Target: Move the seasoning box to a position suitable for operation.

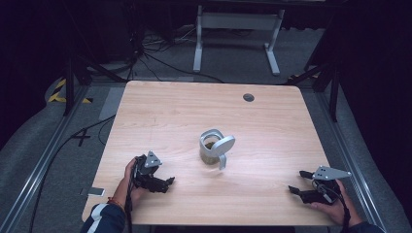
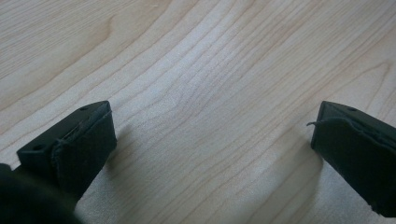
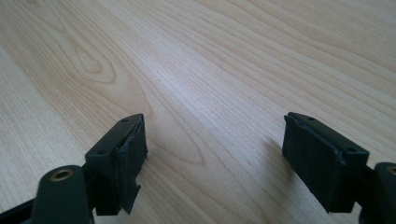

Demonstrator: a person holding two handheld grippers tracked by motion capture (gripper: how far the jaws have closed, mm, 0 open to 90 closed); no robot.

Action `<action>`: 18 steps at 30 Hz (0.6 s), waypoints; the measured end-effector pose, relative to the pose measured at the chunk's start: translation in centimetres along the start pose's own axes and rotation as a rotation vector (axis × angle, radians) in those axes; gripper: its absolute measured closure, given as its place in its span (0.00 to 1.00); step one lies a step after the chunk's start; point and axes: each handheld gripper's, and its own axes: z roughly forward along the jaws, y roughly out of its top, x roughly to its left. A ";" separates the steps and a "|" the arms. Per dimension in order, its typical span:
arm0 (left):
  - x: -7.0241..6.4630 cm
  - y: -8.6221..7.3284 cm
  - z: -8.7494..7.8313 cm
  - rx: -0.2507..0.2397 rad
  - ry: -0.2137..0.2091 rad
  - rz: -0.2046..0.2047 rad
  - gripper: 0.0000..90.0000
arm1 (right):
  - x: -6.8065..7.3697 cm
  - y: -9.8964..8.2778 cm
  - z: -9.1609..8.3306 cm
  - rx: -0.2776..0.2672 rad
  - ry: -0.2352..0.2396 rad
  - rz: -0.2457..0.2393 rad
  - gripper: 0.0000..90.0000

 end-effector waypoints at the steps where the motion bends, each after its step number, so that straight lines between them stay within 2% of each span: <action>1: 0.0 0.0 0.0 -0.004 0.001 0.002 0.00 | 0.0 0.0 0.0 0.000 0.000 -0.001 0.24; 5: -0.2 -0.2 -0.1 -0.016 0.007 0.003 0.00 | 0.0 0.0 0.0 0.001 -0.001 -0.002 0.25; 13: -0.2 -0.3 -0.1 -0.013 -0.013 0.011 0.00 | 0.0 0.2 -0.1 0.018 0.004 -0.004 0.26; 18: -0.1 -0.3 -0.1 -0.013 -0.015 0.017 0.00 | 0.0 0.6 0.1 0.023 0.005 -0.013 0.32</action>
